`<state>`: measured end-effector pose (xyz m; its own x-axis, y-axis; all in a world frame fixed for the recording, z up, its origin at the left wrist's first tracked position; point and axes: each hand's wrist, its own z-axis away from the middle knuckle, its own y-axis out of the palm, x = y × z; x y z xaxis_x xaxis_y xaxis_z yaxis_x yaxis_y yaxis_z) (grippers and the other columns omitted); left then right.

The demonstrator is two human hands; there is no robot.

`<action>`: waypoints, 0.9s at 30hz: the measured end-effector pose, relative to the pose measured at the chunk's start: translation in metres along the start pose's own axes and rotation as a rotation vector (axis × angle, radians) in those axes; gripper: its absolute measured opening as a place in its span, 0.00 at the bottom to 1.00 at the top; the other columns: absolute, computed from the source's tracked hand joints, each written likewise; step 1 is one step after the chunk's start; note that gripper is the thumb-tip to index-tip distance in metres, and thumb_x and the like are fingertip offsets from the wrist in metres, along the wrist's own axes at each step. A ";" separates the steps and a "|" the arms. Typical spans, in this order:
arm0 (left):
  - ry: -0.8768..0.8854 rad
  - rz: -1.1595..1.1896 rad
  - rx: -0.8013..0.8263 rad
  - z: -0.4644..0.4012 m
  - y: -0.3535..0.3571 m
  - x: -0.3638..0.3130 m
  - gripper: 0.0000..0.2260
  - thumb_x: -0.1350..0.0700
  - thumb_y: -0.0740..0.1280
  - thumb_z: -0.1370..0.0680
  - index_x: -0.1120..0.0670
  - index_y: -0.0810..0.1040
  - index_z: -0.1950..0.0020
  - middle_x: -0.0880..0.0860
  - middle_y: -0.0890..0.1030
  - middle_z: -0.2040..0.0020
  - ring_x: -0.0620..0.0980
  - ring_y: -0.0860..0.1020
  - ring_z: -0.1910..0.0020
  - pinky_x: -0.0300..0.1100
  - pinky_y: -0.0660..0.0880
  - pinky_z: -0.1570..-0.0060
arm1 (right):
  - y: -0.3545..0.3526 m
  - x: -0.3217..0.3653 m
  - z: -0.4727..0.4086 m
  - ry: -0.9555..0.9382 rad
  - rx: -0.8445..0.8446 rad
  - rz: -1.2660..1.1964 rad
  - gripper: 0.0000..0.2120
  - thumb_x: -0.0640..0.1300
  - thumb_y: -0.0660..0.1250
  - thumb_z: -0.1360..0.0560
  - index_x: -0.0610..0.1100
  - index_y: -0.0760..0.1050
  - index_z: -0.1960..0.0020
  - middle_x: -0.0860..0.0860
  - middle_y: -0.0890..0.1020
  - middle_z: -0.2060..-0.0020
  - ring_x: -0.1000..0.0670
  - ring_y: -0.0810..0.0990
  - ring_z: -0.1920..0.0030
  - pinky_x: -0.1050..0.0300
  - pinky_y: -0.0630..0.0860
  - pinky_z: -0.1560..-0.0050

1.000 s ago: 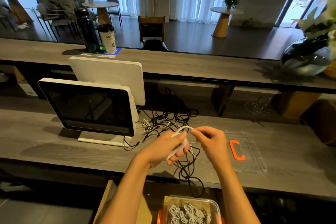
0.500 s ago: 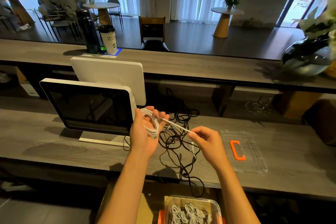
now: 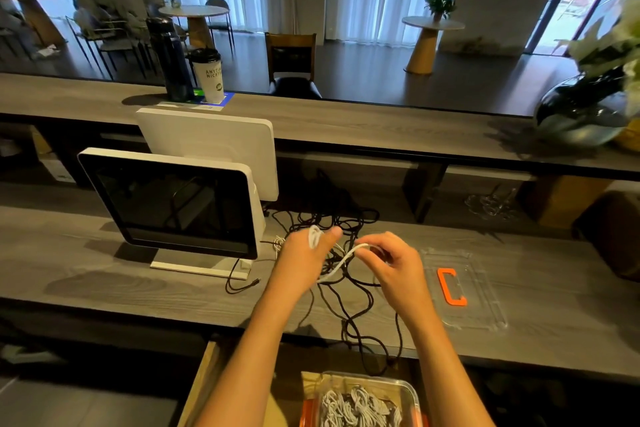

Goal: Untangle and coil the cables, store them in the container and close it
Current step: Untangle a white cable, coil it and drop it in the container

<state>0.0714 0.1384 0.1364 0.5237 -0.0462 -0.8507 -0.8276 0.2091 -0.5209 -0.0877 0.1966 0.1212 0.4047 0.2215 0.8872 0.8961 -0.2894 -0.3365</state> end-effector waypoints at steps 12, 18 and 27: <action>0.040 0.251 0.794 0.013 -0.009 0.008 0.19 0.45 0.58 0.16 0.55 0.80 0.55 0.51 0.76 0.66 0.45 0.70 0.72 0.34 0.66 0.74 | -0.006 -0.005 0.002 0.158 0.125 -0.133 0.05 0.40 0.73 0.26 0.46 0.84 0.60 0.48 0.80 0.70 0.52 0.74 0.69 0.60 0.71 0.68; 0.018 0.318 0.578 0.012 -0.017 0.013 0.22 0.45 0.56 0.15 0.60 0.81 0.53 0.55 0.78 0.65 0.47 0.72 0.71 0.36 0.68 0.74 | -0.013 -0.016 0.005 0.314 0.173 -0.183 0.08 0.41 0.71 0.24 0.38 0.83 0.59 0.51 0.73 0.74 0.55 0.67 0.73 0.64 0.64 0.71; 0.000 0.327 0.055 0.006 0.009 0.007 0.16 0.51 0.55 0.14 0.56 0.81 0.48 0.55 0.85 0.57 0.50 0.82 0.66 0.42 0.80 0.67 | -0.008 -0.020 0.001 0.281 0.256 -0.050 0.05 0.41 0.69 0.22 0.46 0.83 0.55 0.49 0.81 0.67 0.54 0.78 0.66 0.62 0.76 0.61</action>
<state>0.0695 0.1460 0.1260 0.2318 0.0322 -0.9722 -0.9398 0.2656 -0.2152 -0.1028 0.1956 0.1057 0.3252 -0.0446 0.9446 0.9444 -0.0353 -0.3268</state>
